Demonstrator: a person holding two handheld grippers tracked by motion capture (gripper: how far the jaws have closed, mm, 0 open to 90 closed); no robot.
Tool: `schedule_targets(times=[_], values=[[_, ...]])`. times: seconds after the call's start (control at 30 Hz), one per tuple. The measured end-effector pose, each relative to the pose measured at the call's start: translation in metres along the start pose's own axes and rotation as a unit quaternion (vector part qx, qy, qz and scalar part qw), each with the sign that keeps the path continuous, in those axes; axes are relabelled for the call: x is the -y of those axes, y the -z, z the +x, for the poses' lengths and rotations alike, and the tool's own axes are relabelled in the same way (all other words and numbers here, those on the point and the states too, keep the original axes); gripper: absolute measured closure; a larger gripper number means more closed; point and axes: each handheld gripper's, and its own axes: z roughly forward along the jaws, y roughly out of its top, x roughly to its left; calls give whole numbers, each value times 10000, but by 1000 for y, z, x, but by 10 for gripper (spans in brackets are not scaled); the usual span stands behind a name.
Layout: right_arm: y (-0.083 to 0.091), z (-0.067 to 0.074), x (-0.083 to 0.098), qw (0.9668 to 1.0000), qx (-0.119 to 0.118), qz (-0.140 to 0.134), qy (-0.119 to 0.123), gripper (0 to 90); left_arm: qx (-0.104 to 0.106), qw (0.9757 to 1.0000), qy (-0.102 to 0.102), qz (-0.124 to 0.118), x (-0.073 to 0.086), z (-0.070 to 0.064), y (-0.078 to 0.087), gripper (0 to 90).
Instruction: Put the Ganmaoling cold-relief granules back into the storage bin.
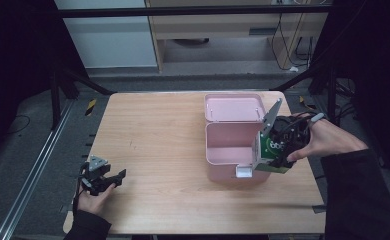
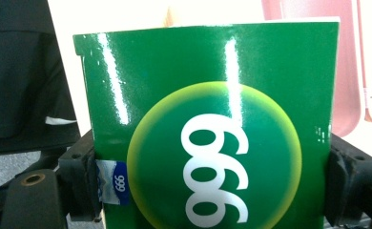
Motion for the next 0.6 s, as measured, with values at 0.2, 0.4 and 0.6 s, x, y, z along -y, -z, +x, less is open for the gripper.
schedule_targets(times=[0.2,0.4,0.6], values=[[-4,-9,-1,10000,37,2,69,161,-2,10000,-10,22,0,0,0,339],[-7,-19,-1,9999,103,-25,26,160,-3,10000,-24,26,0,0,-1,340],[-9,-28,0,9999,148,-50,-9,160,-2,10000,-21,30,0,0,-1,340]])
